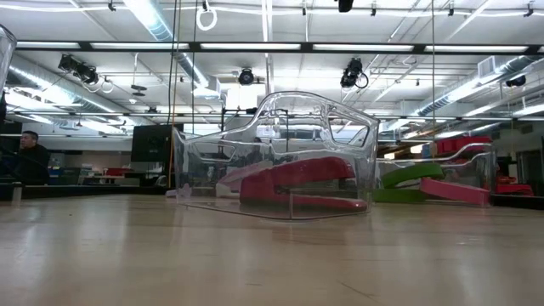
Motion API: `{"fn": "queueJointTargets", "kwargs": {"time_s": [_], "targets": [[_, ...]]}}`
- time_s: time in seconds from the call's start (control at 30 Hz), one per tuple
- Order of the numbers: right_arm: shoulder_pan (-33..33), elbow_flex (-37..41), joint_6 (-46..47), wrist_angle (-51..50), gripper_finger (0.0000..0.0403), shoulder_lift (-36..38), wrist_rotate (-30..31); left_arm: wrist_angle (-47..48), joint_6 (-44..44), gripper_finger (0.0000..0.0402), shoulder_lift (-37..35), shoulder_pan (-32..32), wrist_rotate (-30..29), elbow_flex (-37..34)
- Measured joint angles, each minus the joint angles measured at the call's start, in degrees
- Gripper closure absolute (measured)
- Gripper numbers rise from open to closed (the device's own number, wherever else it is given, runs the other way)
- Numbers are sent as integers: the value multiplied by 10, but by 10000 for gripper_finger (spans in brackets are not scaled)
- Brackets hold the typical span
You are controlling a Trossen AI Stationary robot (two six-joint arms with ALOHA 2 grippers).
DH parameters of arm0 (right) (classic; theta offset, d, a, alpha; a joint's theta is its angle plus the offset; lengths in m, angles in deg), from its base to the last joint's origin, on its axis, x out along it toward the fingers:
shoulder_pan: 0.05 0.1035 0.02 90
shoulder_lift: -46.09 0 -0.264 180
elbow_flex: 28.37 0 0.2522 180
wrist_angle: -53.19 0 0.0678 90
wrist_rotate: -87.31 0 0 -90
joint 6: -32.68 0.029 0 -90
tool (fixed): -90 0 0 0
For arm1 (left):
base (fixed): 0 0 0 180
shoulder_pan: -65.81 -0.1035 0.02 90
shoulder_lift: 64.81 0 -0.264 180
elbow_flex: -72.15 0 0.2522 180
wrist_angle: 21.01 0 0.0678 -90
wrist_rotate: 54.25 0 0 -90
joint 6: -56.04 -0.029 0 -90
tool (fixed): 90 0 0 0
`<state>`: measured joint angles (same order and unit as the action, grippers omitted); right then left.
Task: Pick and place Stapler, Stapler remover, tape
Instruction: Put the blue staple remover into the bottom transparent bin
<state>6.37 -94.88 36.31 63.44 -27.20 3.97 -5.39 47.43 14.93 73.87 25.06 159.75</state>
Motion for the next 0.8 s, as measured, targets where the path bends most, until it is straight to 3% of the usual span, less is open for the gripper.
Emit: {"fn": "queueJointTargets", "kwargs": {"time_s": [0.43, 0.8], "targets": [[0, 0, 2, -6, 114, 79, -1, 27, 1, 288, -28, -2, -16, 0], [0, 0, -13, -17, 122, 125, 34, 126, 19, 288, -103, 5, -6, 0]]}}
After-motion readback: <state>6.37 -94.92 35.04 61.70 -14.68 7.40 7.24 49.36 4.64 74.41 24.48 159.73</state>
